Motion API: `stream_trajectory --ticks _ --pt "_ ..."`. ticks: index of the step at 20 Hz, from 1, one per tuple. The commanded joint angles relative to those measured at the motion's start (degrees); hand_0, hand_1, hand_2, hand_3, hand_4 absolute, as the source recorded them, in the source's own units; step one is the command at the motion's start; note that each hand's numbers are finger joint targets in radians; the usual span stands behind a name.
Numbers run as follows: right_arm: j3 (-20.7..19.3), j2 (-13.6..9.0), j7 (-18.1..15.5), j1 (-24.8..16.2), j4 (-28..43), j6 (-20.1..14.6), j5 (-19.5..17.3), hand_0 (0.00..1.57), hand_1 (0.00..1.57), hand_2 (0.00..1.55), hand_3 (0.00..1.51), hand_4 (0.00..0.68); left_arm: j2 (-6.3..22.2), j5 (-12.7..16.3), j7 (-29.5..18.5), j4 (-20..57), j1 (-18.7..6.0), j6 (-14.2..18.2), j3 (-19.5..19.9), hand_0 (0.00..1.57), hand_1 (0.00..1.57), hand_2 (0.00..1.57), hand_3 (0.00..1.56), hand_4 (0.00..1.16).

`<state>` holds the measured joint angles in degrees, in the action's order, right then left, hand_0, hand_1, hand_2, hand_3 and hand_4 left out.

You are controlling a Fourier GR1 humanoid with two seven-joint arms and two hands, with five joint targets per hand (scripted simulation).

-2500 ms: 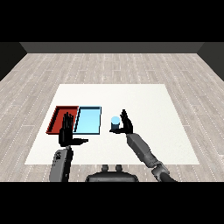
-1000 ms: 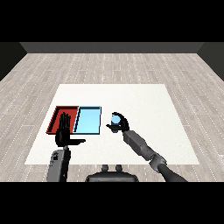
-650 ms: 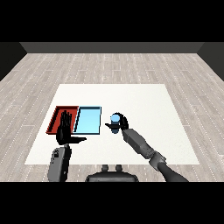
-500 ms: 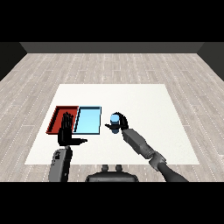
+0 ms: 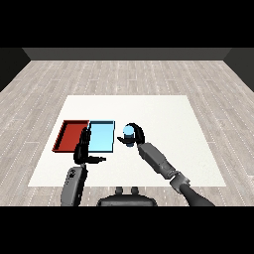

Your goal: Pick the blue can and put it in the blue box

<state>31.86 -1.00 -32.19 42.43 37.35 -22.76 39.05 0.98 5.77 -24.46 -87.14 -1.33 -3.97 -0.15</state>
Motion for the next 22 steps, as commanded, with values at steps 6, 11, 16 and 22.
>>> stream_trajectory --ticks 6,11,16,22 --pt "-1.8 0.5 1.4 3.1 8.7 -2.9 -5.6 1.44 1.44 1.44 1.42 0.665 -1.0 0.7 -0.3 6.9 -3.0 0.6 -6.0 0.00 0.00 0.00 0.00 0.00" --pt "-2.7 -3.4 5.0 -2.7 16.9 0.1 -9.9 1.43 1.43 1.44 1.41 0.654 -1.0 0.3 5.7 5.9 -6.4 4.6 -8.7 0.00 0.00 0.00 0.00 0.00" --pt "-6.7 -8.4 7.5 -5.4 20.9 5.7 -10.2 1.43 1.43 1.44 1.41 0.654 -1.0 2.7 8.6 7.5 -12.4 7.9 -10.1 0.00 0.00 0.00 0.00 0.00" --pt "-8.2 -4.5 8.9 -11.6 26.5 5.2 -17.7 1.42 1.42 1.44 1.41 0.666 -1.0 1.0 2.1 15.5 -12.3 6.4 -10.4 0.00 0.00 0.00 0.00 0.00"
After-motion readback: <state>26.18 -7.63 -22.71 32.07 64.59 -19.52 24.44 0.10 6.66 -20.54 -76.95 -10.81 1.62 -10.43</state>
